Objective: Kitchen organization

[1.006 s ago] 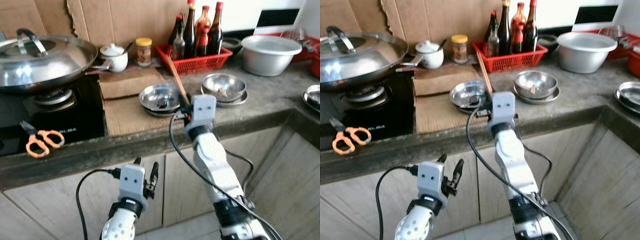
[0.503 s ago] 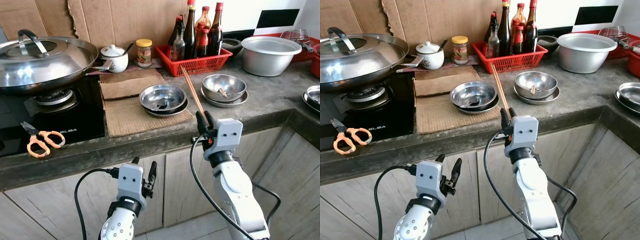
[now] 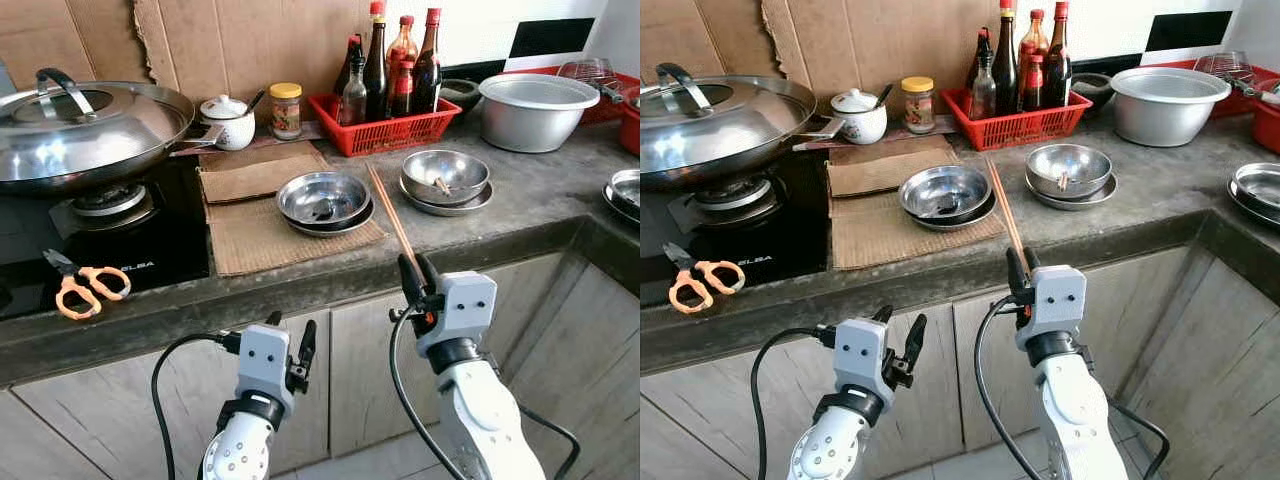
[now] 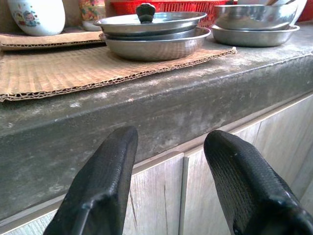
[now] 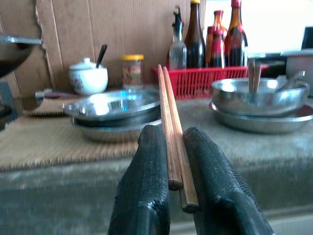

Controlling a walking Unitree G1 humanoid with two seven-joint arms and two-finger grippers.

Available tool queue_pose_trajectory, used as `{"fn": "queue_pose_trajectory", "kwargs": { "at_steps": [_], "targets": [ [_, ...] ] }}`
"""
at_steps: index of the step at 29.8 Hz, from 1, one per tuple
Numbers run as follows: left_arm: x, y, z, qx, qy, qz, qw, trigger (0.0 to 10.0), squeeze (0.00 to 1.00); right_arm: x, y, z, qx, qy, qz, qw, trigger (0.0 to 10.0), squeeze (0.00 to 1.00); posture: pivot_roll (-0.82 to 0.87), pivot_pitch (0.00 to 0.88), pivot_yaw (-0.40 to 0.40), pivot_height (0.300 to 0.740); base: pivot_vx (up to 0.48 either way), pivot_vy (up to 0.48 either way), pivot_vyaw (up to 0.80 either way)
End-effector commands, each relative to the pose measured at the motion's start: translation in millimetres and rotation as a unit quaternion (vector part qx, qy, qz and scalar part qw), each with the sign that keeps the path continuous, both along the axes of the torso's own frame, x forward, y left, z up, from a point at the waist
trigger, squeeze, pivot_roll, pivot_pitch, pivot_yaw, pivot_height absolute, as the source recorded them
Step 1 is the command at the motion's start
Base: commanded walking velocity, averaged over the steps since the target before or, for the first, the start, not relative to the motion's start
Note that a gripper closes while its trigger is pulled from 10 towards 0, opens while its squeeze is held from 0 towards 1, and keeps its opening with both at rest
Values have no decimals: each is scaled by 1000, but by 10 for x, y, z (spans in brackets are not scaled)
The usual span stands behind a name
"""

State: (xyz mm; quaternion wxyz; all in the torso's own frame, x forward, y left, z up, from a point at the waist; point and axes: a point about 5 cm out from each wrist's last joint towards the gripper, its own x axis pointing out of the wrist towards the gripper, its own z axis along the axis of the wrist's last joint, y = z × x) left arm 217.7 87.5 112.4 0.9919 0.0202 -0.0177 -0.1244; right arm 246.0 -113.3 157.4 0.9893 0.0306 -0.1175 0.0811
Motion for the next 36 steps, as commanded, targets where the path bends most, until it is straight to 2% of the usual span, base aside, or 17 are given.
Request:
{"fn": "queue_pose_trajectory", "kwargs": {
  "at_steps": [1,6,18,29,36],
  "targets": [
    [7,-12,-7,7,-3,-4,1000,10000,0,-41,10,17,-6,-2,5,1000,0,0,48,0,4,740,0,0,0],
    [5,-14,-7,7,-4,-6,1000,10000,0,-80,-3,-9,-8,4,3,1000,0,0,48,0,3,740,0,0,0],
    [-8,-41,-14,4,-1,-9,1000,10000,0,-3,16,65,-7,-7,1,1000,0,0,48,0,0,740,0,0,0],
    [-12,-39,-22,2,4,-9,1000,10000,0,-12,24,20,-12,5,-2,1000,0,0,42,0,5,740,0,0,0],
    [-15,-42,-27,2,5,-13,1000,10000,0,-26,25,-12,-15,12,-5,1000,0,0,42,0,7,740,-259,0,0]
  ]
}}
